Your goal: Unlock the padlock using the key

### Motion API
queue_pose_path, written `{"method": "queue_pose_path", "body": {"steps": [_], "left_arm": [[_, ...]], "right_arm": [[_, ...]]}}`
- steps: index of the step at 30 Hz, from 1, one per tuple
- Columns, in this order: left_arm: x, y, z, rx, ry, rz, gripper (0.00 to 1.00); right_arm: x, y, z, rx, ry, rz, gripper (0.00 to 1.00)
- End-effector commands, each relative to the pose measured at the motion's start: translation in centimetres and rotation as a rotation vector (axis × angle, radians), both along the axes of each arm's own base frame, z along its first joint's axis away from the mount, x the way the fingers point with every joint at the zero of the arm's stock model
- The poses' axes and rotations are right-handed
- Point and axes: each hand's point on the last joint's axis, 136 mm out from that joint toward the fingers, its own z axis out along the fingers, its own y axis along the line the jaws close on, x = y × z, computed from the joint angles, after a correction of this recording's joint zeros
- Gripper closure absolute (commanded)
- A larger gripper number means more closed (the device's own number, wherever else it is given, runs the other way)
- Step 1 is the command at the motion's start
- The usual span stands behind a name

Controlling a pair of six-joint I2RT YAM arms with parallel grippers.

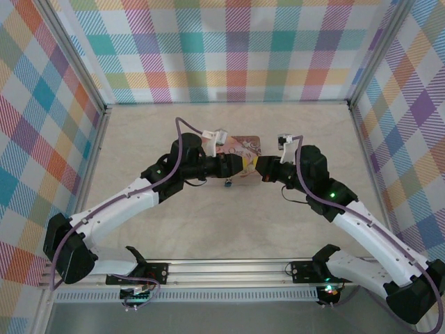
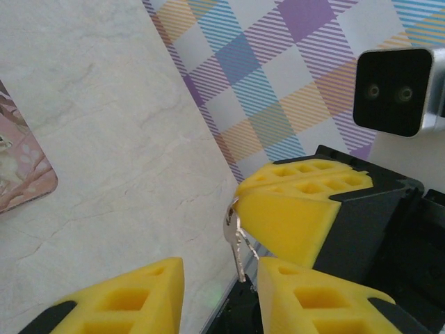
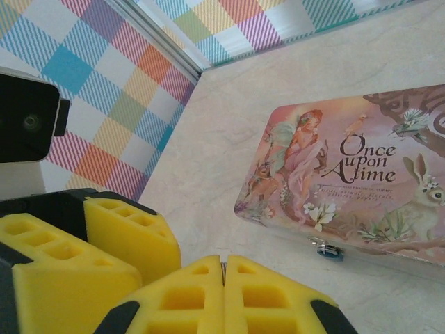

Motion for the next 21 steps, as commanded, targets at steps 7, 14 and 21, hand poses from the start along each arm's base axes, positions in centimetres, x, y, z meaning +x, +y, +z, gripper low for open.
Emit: {"method": "queue_pose_path", "body": {"steps": [7,14,21], "left_arm": [[-0.58,-1.55,0.65,-0.004,-0.038,-0.041,0.7],[-0.49,-1.53,0.75,-0.001,-0.046,-0.035,0.86],[-0.59,-0.95,0.96,0.025,-0.073,-0.027,1.0]], "right_arm": [[-0.41,0.38,1.08,0.041,-0.031,0.009,1.0],[-0.75,0.37,1.03,0.047,-0.031,0.016,1.0],[-1.15,0.11,0.87,0.047,-0.031,0.019,0.94]]}}
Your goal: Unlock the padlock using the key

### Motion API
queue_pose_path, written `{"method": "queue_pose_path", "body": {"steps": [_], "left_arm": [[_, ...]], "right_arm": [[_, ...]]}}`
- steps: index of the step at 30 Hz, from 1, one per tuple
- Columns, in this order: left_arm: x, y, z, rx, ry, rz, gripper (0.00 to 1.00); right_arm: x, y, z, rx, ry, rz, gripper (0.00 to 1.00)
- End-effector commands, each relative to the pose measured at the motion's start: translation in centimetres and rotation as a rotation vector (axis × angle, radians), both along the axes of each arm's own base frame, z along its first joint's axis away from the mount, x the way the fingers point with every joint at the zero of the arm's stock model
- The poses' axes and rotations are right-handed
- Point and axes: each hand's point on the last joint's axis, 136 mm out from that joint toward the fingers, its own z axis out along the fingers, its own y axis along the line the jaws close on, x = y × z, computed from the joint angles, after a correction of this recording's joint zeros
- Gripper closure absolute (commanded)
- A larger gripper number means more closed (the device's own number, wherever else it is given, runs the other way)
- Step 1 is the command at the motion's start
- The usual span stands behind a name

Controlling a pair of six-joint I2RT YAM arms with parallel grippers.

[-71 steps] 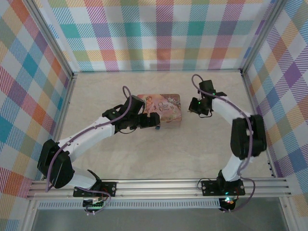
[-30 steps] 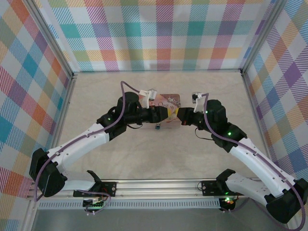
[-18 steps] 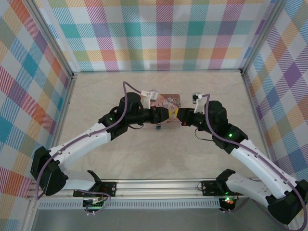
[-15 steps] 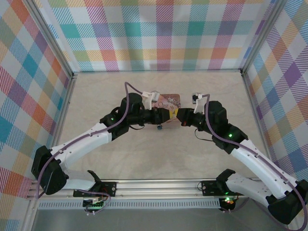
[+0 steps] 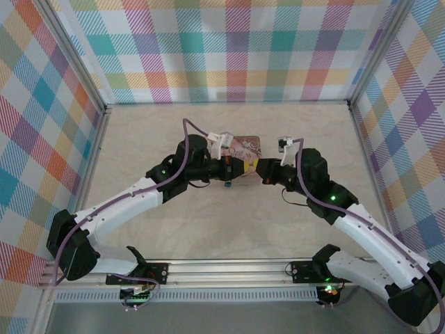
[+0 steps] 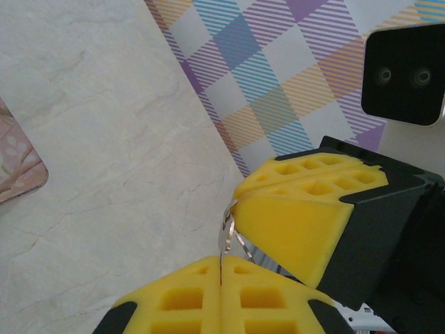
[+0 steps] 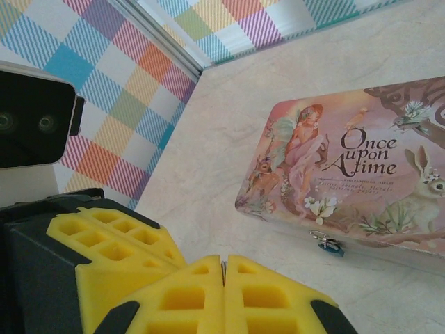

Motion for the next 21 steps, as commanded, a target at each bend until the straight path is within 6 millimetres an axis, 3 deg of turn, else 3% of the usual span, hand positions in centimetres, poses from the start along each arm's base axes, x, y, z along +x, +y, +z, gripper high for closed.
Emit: {"method": "queue_pose_path", "body": {"steps": [1,5,10,16,21], "left_arm": [[-0.1,0.2,1.8,0.008,-0.061,0.009,1.0],[-0.2,1.3,0.9,0.116,-0.066,0.022,1.0],[-0.8,2.4,-1.2,0.263,-0.018,-0.003,1.0],[-1.4,3.1,-3.1,0.363,0.048,-0.057,1.0],[-1.5,3.5,-3.7,0.393,0.06,-0.075,1.0]], "right_arm": [[-0.6,0.0,1.0,0.034,-0.031,0.01,0.85],[-0.9,-1.2,-0.2,-0.01,-0.022,-0.03,0.54],[-1.3,-2.9,-1.1,-0.04,-0.024,-0.073,0.29],[-0.6,-4.3,-2.7,-0.115,0.019,-0.131,0.27],[0.7,-7.2,-5.2,-0.18,0.054,-0.306,0.31]]}}
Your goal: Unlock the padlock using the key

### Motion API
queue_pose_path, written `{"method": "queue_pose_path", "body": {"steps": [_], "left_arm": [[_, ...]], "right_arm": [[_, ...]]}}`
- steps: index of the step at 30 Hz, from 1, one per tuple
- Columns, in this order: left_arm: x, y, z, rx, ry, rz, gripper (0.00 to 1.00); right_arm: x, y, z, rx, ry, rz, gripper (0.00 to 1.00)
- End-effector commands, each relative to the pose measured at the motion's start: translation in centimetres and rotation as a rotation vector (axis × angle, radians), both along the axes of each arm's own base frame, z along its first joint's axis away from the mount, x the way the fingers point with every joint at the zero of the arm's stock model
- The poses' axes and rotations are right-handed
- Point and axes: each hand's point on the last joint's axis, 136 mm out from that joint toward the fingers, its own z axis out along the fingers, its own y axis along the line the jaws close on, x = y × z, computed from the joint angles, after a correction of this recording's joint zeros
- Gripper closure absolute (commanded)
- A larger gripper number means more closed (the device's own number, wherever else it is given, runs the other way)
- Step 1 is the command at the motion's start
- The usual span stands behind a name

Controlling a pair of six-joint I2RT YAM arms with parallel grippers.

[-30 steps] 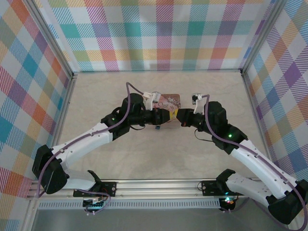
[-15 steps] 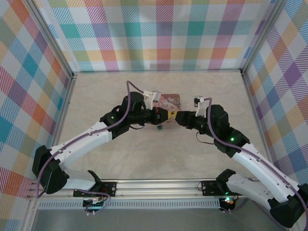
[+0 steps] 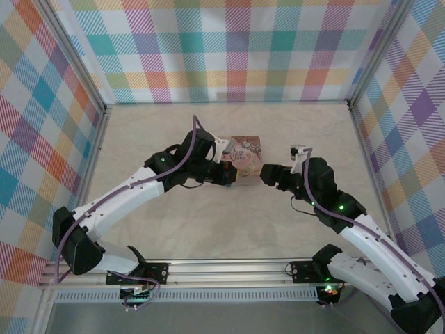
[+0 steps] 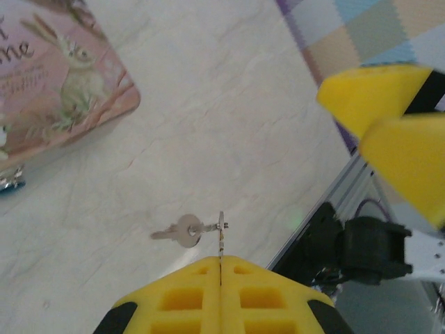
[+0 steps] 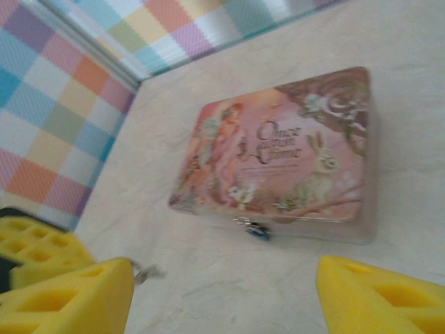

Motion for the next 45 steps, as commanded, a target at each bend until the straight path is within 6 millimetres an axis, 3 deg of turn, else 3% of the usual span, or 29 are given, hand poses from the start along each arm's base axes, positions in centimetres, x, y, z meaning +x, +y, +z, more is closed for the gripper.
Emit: {"method": "queue_pose_path", "body": {"steps": [1,4,8,12,21,26,38,41,45], "left_arm": [[-0.5,0.5,0.0,0.031,0.013,-0.039,1.0],[-0.4,0.6,-0.3,0.026,0.023,-0.048,1.0],[-0.1,0.5,-0.7,0.014,0.049,-0.057,1.0],[0.0,0.5,-0.7,-0.015,0.072,-0.074,1.0],[-2.0,-0.8,0.8,-0.148,0.108,-0.195,1.0],[-2.6,-1.2,1.5,-0.185,0.118,-0.238,1.0],[-2.7,-1.2,2.2,-0.218,0.094,-0.243,1.0],[-2.9,-1.3,2.6,-0.236,0.086,-0.252,1.0],[-3.1,-1.3,2.8,-0.248,0.078,-0.257,1.0]], "right_arm": [[0.6,-2.3,-1.9,-0.068,0.026,-0.119,0.3],[0.3,-1.6,-2.2,-0.062,0.099,-0.056,0.26],[0.1,1.3,-2.4,0.026,0.131,0.114,0.25],[-0.2,3.4,-1.4,0.179,0.09,0.27,0.33],[-1.7,5.6,0.4,0.362,0.031,0.493,0.48],[-2.6,6.2,1.1,0.392,0.002,0.571,0.55],[-4.2,6.8,0.8,0.407,0.016,0.667,0.53],[-4.1,6.7,0.3,0.393,0.03,0.656,0.43],[-4.5,6.8,0.6,0.404,0.019,0.677,0.5]]}}
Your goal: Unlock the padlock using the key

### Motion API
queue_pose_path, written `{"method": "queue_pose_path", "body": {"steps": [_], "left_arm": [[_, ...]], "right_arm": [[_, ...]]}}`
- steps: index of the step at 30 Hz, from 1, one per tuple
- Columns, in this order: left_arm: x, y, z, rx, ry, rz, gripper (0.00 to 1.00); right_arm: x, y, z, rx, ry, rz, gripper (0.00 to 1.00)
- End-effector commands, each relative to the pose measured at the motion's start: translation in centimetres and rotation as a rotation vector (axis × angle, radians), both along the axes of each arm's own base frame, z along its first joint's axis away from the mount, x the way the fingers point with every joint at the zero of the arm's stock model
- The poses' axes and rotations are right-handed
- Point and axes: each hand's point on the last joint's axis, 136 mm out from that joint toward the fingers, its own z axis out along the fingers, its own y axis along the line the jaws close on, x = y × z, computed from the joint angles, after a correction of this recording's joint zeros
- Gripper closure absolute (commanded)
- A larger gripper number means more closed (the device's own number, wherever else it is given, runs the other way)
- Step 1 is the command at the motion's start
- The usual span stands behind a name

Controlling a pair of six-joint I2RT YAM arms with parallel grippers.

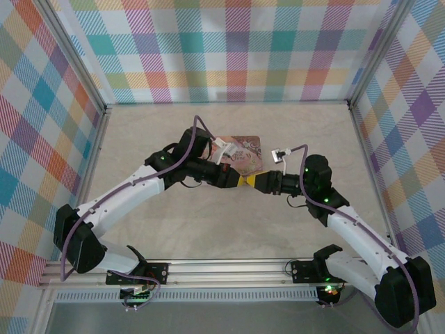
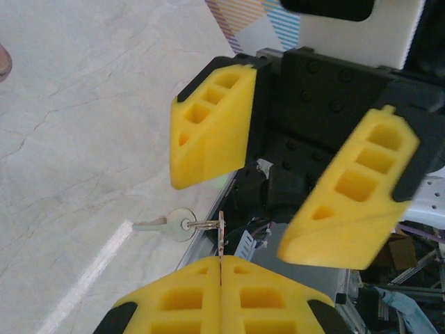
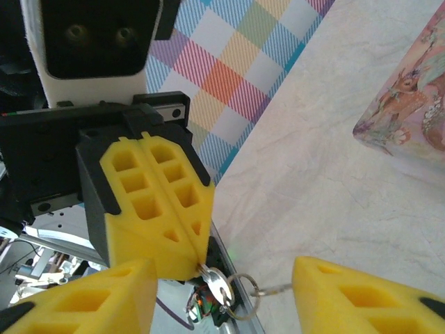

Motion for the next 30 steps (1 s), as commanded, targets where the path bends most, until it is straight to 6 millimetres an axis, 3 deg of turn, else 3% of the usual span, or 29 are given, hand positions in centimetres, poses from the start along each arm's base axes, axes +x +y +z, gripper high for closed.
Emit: {"method": "queue_pose_path", "body": {"steps": [1,11,16,20,23,24,30], "left_arm": [[-0.5,0.1,1.5,-0.053,-0.023,-0.02,1.0],[-0.8,0.1,1.7,-0.069,-0.027,-0.03,1.0],[-0.9,0.1,1.8,-0.073,-0.036,-0.032,1.0],[-0.6,0.2,1.7,-0.063,-0.041,-0.018,1.0],[0.1,0.6,1.6,-0.041,-0.049,0.026,0.57],[0.4,0.8,1.6,-0.037,-0.054,0.044,0.51],[2.9,2.5,2.4,-0.084,-0.074,0.214,0.35]], "right_arm": [[-0.9,0.3,0.7,0.028,-0.04,0.053,0.52],[-1.9,0.4,1.5,0.056,-0.084,0.092,0.79],[-2.3,0.4,1.6,0.063,-0.098,0.109,0.98],[-2.4,0.4,1.6,0.06,-0.105,0.108,1.0],[-2.1,0.1,1.6,0.052,-0.111,0.071,1.0],[-1.9,0.0,1.6,0.05,-0.113,0.054,1.0],[-0.8,-0.8,2.6,0.063,-0.135,-0.061,1.0]]}}
